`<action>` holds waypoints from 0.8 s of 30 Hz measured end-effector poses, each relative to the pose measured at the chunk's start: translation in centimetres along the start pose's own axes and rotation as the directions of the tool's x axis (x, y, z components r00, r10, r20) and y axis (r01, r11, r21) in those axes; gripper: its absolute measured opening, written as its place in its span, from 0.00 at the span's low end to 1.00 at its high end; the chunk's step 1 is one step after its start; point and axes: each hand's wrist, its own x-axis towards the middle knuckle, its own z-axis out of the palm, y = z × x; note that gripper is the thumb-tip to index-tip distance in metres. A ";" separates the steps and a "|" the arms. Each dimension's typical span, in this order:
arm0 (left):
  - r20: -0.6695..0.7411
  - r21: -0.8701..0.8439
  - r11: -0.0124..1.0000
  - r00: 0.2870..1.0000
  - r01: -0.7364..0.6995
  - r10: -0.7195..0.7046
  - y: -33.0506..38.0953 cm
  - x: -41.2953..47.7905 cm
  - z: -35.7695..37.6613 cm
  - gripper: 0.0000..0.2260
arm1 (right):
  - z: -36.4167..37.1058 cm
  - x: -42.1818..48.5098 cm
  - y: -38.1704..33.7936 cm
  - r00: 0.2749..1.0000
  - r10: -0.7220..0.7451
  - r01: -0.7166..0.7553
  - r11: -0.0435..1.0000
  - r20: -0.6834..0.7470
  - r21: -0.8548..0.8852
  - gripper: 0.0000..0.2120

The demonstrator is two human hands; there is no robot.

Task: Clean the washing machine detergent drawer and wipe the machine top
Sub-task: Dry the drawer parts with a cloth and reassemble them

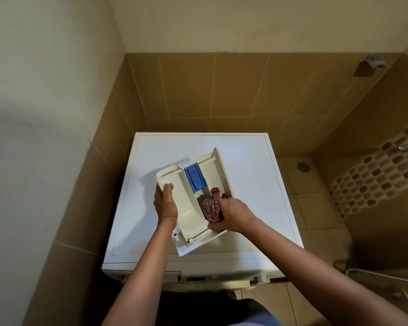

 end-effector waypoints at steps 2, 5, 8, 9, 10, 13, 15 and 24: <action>0.009 -0.003 1.000 1.000 -0.001 0.001 0.0 -0.1 0.0 0.10 | 0.2 0.1 0.2 1.000 0.008 -0.009 0.999 -0.026 -0.032 0.19; 0.017 0.002 1.000 1.000 -0.013 0.013 0.2 -0.3 0.1 0.10 | 0.7 0.0 0.5 0.994 0.061 -0.056 0.997 -0.092 0.051 0.21; 0.028 0.013 1.000 1.000 -0.013 0.013 0.3 -0.5 0.1 0.12 | 1.3 -0.7 0.3 0.976 0.135 -0.105 0.979 -0.173 0.176 0.21; 0.034 0.017 1.000 0.999 -0.011 0.010 0.3 -0.5 0.1 0.13 | 1.6 -0.9 0.2 0.972 0.151 -0.112 0.972 -0.181 0.208 0.19; 0.039 0.022 1.000 0.999 -0.008 0.007 0.3 -0.5 0.1 0.13 | 1.8 -1.0 0.0 0.969 0.164 -0.117 0.963 -0.187 0.242 0.19; 0.066 0.056 0.998 0.998 0.004 -0.008 0.3 -0.5 0.0 0.11 | 1.8 -1.2 -0.1 0.961 0.247 -0.189 0.914 -0.122 0.359 0.16; 0.094 0.070 0.997 0.995 0.012 -0.019 0.4 -0.5 -0.1 0.11 | 1.2 -1.6 0.0 0.939 0.339 -0.263 0.823 -0.064 0.504 0.14; 0.019 0.019 0.997 0.997 0.080 -0.080 0.6 -1.0 0.0 0.08 | 3.4 -4.4 -6.5 0.903 -0.144 0.330 0.835 -0.404 0.440 0.26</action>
